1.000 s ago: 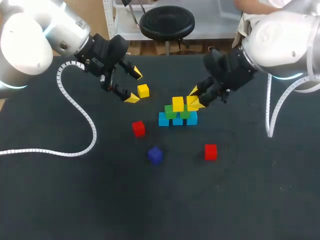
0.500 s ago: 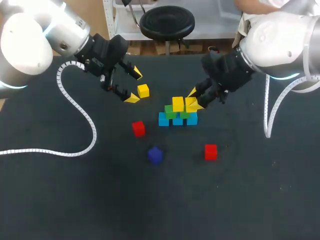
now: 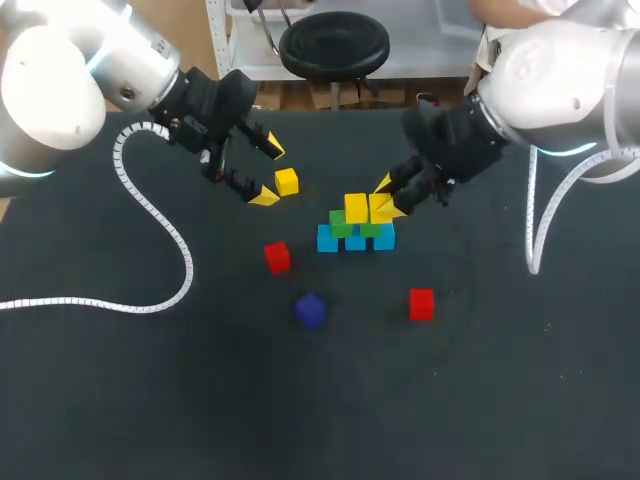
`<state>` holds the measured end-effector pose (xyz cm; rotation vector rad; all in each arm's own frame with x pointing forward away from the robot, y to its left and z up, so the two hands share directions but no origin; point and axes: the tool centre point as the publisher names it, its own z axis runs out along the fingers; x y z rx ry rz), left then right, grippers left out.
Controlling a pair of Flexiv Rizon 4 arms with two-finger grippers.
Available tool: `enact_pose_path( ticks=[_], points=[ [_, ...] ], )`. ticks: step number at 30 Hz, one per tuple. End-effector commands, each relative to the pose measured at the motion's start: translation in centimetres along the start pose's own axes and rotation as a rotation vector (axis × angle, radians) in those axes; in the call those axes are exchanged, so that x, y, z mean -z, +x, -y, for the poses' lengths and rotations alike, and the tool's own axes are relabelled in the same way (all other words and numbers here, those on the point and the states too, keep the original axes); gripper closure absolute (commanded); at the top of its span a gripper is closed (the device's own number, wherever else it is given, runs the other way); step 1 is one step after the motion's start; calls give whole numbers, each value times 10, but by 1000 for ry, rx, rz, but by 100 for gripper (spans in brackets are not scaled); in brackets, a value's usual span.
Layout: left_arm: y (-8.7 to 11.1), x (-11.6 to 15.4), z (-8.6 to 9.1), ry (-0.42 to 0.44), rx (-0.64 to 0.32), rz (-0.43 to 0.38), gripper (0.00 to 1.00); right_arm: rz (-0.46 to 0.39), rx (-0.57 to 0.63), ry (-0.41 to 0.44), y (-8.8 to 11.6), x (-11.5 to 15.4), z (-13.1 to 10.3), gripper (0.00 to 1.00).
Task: Place the blue cubes, place green cubes on the blue cubes, place the yellow cubes on the green cubes, then place the red cubes on the yellow cubes, and place purple cube on the red cubes.
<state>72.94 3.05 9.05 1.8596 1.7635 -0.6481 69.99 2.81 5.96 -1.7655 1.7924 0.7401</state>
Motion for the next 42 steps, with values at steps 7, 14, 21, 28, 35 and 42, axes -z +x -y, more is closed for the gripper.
enact_pose_path(
  ticks=[7,14,21,28,35,42],
  points=[
    [0,0,-1,1,-1,0,0,20,-6,-8,1,0,1,100],
    [0,0,-1,1,-1,0,0,24,-8,-14,1,-1,1,100],
    [0,0,-1,1,-1,0,0,20,-7,-17,0,-1,0,100],
    [0,0,-1,1,-1,0,0,17,-10,-20,1,-3,1,100],
    [0,0,-1,1,-1,0,0,16,-6,-23,1,-4,2,100],
    [0,0,-1,1,-1,0,0,14,-3,-24,1,-4,3,100]
  ],
)
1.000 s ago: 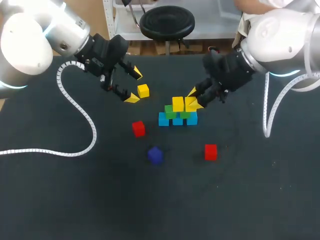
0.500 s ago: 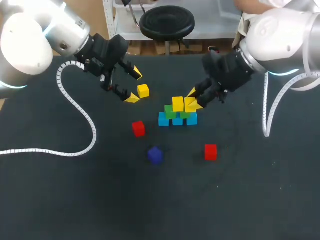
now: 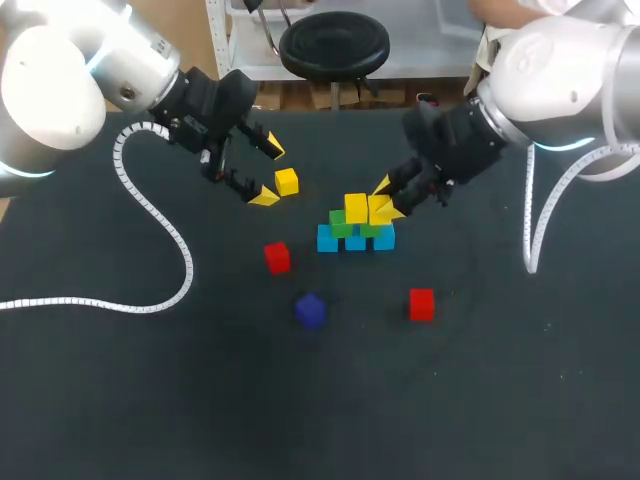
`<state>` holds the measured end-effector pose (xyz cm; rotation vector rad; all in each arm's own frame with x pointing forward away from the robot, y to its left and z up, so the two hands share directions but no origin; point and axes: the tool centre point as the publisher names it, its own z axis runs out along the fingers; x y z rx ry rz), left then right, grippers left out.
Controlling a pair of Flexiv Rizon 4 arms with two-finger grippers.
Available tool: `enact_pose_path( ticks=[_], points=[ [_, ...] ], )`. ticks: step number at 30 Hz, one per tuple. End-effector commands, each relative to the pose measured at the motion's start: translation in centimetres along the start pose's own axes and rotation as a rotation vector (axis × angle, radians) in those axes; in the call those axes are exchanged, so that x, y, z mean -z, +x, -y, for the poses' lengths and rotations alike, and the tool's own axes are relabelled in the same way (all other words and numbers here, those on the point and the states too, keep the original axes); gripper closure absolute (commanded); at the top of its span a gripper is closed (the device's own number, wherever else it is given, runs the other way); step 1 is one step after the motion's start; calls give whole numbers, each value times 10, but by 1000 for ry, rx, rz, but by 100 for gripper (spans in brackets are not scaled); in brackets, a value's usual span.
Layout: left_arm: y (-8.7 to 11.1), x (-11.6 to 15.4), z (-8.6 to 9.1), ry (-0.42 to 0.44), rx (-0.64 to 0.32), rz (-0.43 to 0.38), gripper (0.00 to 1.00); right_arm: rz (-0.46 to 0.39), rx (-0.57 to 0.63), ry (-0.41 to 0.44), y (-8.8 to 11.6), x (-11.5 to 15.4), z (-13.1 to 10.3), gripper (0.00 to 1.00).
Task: Place the blue cubes, place green cubes on the blue cubes, place the yellow cubes on the green cubes, then place the red cubes on the yellow cubes, and place purple cube on the red cubes.
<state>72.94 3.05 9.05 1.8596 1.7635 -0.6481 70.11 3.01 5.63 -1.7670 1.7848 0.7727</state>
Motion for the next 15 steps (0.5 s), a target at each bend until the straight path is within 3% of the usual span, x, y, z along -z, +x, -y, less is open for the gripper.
enact_pose_path(
  ticks=[1,15],
  points=[
    [0,0,-1,1,-1,0,0,0,1,-3,0,-1,3,100],
    [0,0,-1,1,-1,0,0,-3,9,-13,-2,-3,5,100]
  ],
)
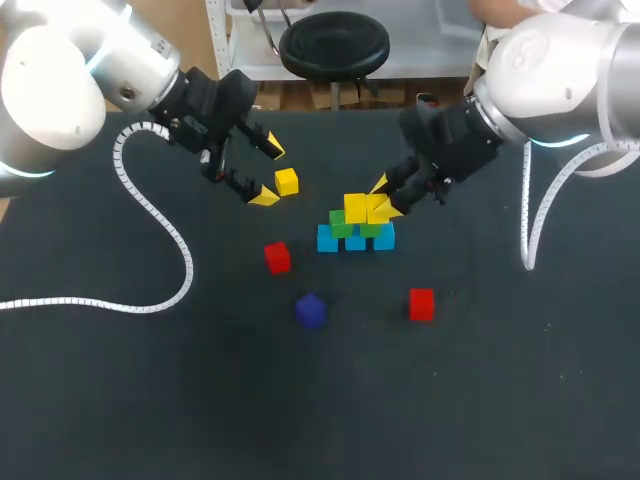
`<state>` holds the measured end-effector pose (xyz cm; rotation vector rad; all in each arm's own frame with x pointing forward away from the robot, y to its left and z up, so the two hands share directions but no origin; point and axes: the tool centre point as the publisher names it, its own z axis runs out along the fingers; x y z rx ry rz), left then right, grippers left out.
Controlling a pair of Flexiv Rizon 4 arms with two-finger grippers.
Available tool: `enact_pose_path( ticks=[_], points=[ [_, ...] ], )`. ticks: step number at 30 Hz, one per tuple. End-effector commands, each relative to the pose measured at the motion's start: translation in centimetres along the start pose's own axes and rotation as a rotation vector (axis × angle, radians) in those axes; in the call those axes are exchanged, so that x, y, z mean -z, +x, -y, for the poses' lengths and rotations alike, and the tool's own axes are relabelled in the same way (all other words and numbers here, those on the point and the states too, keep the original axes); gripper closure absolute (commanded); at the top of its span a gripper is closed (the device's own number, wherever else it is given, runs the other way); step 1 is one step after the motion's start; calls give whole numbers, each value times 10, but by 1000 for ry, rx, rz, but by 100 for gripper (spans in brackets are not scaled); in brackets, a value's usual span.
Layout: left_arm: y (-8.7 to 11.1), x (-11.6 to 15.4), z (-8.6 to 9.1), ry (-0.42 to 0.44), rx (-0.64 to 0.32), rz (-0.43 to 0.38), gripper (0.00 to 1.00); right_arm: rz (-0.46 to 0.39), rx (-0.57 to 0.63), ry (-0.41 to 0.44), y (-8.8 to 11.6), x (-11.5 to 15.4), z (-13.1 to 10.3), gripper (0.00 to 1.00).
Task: Place the blue cubes, place green cubes on the blue cubes, place the yellow cubes on the green cubes, then place the red cubes on the yellow cubes, and place purple cube on the red cubes.
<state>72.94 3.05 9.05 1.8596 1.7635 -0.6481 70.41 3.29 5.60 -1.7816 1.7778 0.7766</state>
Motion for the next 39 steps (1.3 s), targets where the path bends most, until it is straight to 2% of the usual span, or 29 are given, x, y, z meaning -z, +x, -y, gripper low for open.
enact_pose_path(
  ticks=[1,7,8,10,14,20,22,24,28,29,31,37,39],
  points=[
    [0,0,-1,1,-1,0,0,1,1,-4,0,-1,2,100],
    [0,0,-1,1,-1,0,0,1,1,-5,0,-1,2,100],
    [0,0,-1,1,-1,0,0,1,0,-5,0,-1,3,94],
    [0,0,-1,1,-1,0,0,1,-2,-9,1,-2,3,64],
    [0,0,-1,1,-1,0,0,4,-2,-12,1,-2,3,55],
    [0,0,-1,1,-1,0,0,10,-6,-7,1,0,3,50],
    [0,0,-1,1,-1,0,0,11,-5,-4,1,1,3,33],
    [0,0,-1,1,-1,0,0,12,-7,2,2,3,4,29],
    [0,0,-1,1,-1,0,0,13,-17,24,6,9,4,42],
    [0,0,-1,1,-1,0,0,13,-19,29,7,11,4,51],
    [0,0,-1,1,-1,0,0,12,-24,38,9,14,3,55],
    [0,0,-1,1,-1,0,0,15,-36,52,15,23,-4,85],
    [0,0,-1,1,-1,0,0,21,-38,43,16,22,-6,84]
  ],
)
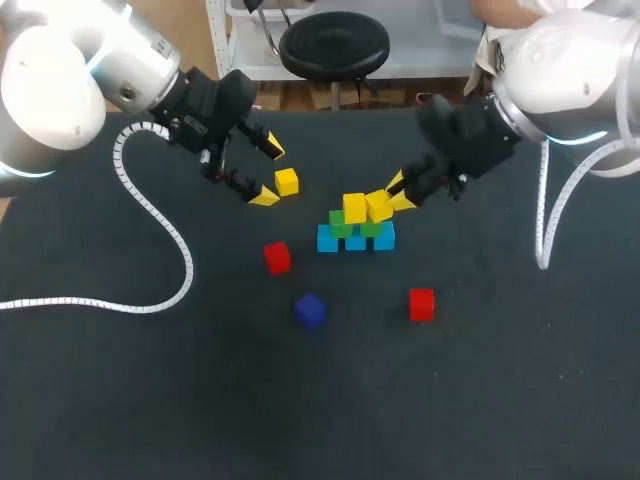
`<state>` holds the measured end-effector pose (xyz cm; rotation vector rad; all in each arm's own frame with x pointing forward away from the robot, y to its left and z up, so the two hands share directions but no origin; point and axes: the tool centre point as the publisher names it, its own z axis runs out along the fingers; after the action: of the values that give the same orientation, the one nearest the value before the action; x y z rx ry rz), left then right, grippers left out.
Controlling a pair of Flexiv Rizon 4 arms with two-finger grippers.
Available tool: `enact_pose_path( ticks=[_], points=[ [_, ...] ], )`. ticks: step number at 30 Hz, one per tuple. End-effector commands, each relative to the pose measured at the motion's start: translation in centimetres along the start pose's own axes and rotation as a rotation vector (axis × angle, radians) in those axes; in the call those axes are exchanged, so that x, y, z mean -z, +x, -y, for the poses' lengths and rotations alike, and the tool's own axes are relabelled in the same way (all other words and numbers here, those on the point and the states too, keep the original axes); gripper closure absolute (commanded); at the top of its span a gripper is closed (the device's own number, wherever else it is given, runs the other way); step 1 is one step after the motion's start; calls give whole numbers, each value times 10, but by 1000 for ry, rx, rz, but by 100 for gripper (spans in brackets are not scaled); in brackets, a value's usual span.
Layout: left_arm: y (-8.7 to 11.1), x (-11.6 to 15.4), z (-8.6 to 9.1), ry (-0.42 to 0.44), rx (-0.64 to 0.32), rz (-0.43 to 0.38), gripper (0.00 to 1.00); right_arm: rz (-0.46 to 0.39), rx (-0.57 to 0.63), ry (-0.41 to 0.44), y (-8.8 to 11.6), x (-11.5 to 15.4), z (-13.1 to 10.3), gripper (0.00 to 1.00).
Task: Place the blue cubes, place green cubes on the blue cubes, place the yellow cubes on the green cubes, then place the red cubes on the yellow cubes, and place purple cube on the red cubes.
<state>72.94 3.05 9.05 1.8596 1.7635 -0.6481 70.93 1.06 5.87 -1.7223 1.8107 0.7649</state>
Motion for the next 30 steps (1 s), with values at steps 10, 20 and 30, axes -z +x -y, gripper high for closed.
enact_pose_path(
  ticks=[10,20,30],
  points=[
    [0,0,-1,1,-1,0,0,32,4,11,6,10,-13,100],
    [0,0,-1,1,-1,0,0,19,6,13,9,11,-12,100],
    [0,0,-1,1,-1,0,0,14,14,-11,8,2,-9,100]
  ],
)
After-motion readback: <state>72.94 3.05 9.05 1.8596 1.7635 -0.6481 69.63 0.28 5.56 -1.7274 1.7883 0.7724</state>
